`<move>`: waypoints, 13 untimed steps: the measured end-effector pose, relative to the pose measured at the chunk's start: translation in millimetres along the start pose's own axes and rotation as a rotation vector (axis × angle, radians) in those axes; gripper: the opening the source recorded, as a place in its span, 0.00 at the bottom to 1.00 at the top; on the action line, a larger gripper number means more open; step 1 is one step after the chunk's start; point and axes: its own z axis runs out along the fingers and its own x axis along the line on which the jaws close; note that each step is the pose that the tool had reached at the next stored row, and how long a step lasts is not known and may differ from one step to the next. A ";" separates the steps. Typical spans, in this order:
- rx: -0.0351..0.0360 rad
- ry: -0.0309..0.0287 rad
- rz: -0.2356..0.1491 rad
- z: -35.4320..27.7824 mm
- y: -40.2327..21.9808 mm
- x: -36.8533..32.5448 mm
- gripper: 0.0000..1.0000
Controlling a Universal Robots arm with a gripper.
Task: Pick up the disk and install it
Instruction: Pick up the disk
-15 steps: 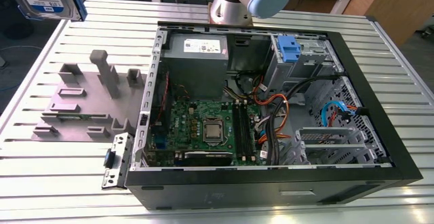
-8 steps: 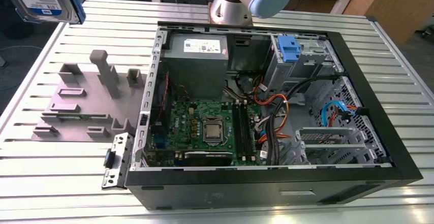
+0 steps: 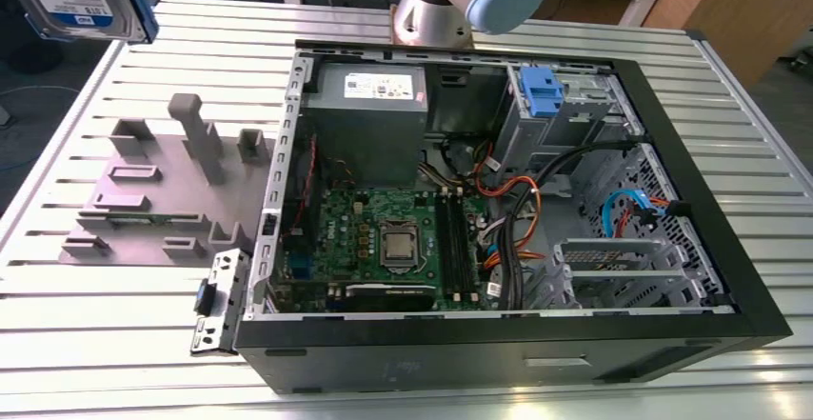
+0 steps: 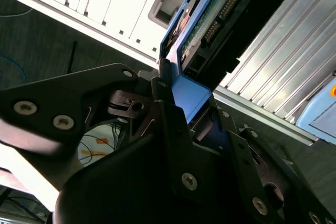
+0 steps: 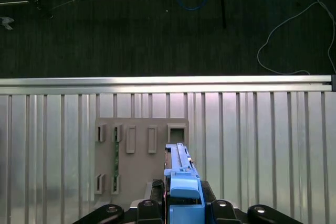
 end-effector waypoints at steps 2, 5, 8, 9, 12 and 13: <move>-0.0001 0.0001 0.000 -4.1 0.1 -0.1 0.36; -0.0001 0.0001 0.000 -10.9 0.2 -0.2 0.36; -0.0002 0.0002 0.000 -14.6 0.3 -0.3 0.36; 0.0000 0.0004 0.000 -14.5 0.3 -0.3 0.36; 0.0000 0.0012 0.000 -14.5 0.3 -0.2 0.36; -0.0001 0.0012 0.000 -14.6 0.4 0.2 0.36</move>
